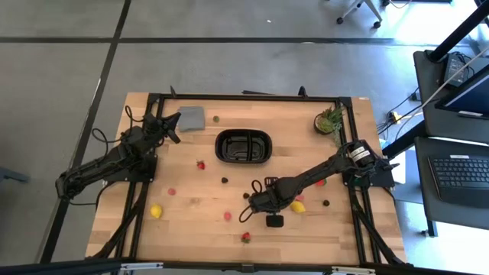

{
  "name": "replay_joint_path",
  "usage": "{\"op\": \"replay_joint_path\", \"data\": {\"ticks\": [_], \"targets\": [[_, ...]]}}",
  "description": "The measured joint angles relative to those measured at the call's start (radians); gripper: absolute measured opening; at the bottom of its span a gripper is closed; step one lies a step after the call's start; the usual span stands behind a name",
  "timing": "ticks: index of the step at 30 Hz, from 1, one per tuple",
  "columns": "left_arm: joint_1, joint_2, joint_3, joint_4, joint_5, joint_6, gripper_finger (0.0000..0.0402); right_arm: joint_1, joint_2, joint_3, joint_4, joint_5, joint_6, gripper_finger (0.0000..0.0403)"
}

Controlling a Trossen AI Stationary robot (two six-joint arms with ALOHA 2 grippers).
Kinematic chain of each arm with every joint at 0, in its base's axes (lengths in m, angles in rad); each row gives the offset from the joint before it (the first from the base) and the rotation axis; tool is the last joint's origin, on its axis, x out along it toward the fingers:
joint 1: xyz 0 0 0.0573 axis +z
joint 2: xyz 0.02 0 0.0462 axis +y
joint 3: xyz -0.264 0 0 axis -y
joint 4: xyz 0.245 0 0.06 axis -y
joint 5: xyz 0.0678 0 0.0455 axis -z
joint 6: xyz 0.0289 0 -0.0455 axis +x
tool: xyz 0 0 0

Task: Pick and placing Produce into tupperware
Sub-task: Put the blueberry into the black container

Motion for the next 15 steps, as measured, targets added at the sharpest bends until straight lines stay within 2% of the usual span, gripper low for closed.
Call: {"op": "replay_joint_path", "data": {"ticks": [3, 15], "targets": [[0.000, 0.000, 0.000, 0.000, 0.000, 0.000, 0.0000, -0.003, -0.007, -0.001, -0.003, -0.002, 0.000, 0.0051], [0.000, 0.000, 0.000, 0.000, 0.000, 0.000, 0.0000, -0.010, -0.012, -0.002, -0.007, 0.012, 0.000, 0.0052]]}}
